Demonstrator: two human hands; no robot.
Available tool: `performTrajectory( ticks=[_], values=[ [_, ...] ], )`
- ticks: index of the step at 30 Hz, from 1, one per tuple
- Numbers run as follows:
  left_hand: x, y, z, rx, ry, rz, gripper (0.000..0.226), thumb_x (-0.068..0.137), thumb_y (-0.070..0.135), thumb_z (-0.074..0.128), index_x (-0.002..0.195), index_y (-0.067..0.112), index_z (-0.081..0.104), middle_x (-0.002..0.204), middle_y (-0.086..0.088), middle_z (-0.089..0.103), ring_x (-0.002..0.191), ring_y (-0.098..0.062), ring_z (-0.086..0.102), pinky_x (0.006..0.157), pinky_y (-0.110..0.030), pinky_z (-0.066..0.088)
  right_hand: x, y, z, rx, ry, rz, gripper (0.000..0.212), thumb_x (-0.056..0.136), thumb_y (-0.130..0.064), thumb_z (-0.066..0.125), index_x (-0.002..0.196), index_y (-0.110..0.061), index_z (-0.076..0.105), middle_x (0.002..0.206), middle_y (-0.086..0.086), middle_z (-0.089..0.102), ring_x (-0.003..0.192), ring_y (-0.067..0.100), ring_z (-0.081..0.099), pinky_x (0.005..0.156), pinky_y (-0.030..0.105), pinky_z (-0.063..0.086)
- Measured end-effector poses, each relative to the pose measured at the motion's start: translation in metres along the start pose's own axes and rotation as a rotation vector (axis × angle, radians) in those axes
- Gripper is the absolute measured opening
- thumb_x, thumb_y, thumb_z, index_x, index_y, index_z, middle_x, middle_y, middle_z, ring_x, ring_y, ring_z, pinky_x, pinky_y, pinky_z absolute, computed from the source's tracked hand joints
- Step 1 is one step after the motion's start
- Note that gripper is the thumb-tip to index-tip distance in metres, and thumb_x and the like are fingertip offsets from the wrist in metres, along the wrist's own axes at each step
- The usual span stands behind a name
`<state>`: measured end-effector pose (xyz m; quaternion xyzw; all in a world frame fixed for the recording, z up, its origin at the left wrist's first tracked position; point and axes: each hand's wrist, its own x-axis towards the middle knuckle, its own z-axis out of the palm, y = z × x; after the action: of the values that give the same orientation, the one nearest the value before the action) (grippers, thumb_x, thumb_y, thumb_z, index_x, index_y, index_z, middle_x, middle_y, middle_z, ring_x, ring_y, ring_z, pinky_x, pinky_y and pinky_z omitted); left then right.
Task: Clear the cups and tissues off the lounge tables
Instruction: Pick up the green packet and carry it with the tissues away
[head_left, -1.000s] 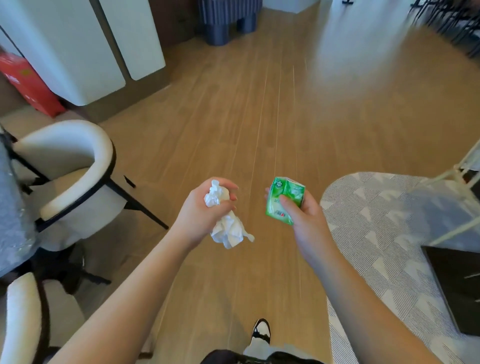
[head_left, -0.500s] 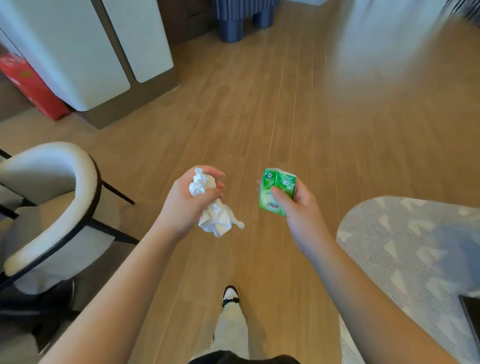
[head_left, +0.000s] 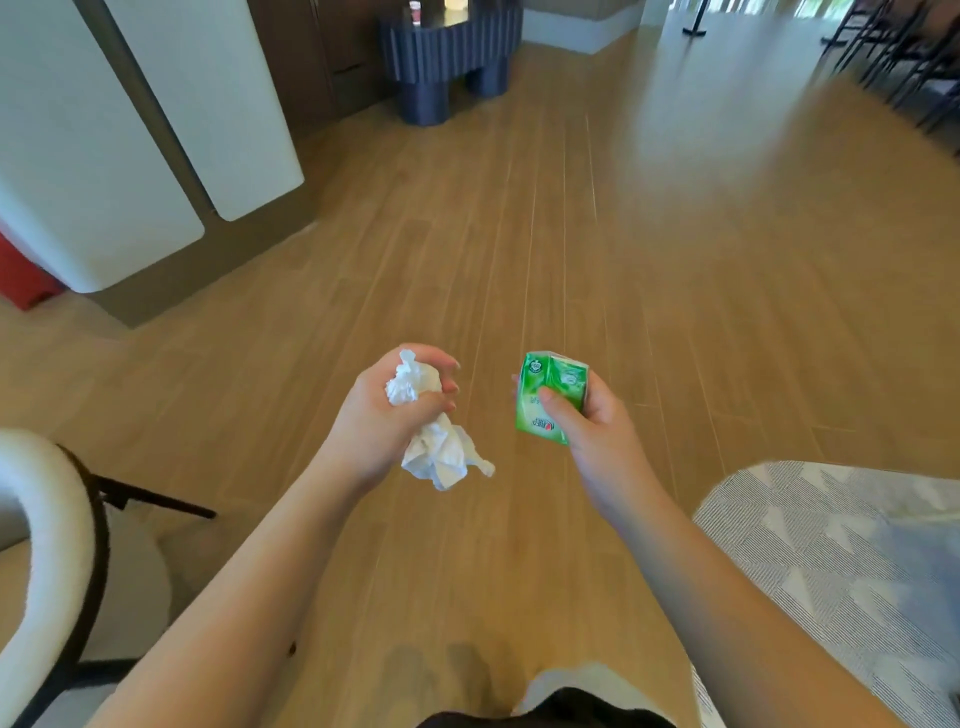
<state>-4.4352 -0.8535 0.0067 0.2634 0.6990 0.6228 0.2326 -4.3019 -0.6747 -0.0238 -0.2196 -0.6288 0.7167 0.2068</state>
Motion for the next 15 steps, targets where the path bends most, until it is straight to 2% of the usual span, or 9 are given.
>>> performTrajectory(
  ticks=[4,7,11,15],
  values=[
    [0.078,-0.009,-0.001,0.01,-0.018,-0.006,0.031,0.067,0.029,0.066,0.097,0.029,0.073,0.091,0.002,0.072,0.081,-0.015,0.067,0.068,-0.027,0.057,0.072,0.011,-0.002,0.002,-0.048,0.01,0.034,0.09,-0.028,0.063,0.124,-0.024,0.064,0.118,-0.001,0.074,0.111,0.015,0.069,0.085,0.025,0.055],
    [0.143,-0.014,0.002,0.028,-0.014,-0.018,0.03,0.069,0.023,0.065,0.097,0.03,0.073,0.09,0.003,0.072,0.082,-0.014,0.069,0.07,-0.028,0.057,0.135,0.016,-0.012,0.015,-0.059,0.014,0.032,0.089,-0.031,0.064,0.121,-0.029,0.065,0.119,-0.002,0.074,0.112,0.015,0.069,0.086,0.027,0.054],
    [0.235,-0.008,0.015,0.048,0.024,-0.035,0.029,0.069,0.019,0.064,0.094,0.031,0.073,0.09,0.003,0.072,0.083,-0.015,0.068,0.069,-0.028,0.057,0.231,0.002,-0.033,0.043,-0.052,0.0,0.03,0.089,-0.028,0.064,0.119,-0.026,0.066,0.117,0.001,0.074,0.111,0.019,0.069,0.089,0.032,0.054],
    [0.323,0.01,0.022,0.071,0.043,0.013,0.029,0.072,0.015,0.063,0.094,0.031,0.073,0.089,0.003,0.073,0.08,-0.013,0.07,0.068,-0.025,0.058,0.32,-0.027,-0.05,0.011,-0.081,-0.031,0.026,0.089,-0.028,0.063,0.114,-0.034,0.068,0.113,-0.003,0.075,0.107,0.014,0.07,0.084,0.027,0.054]
  ],
)
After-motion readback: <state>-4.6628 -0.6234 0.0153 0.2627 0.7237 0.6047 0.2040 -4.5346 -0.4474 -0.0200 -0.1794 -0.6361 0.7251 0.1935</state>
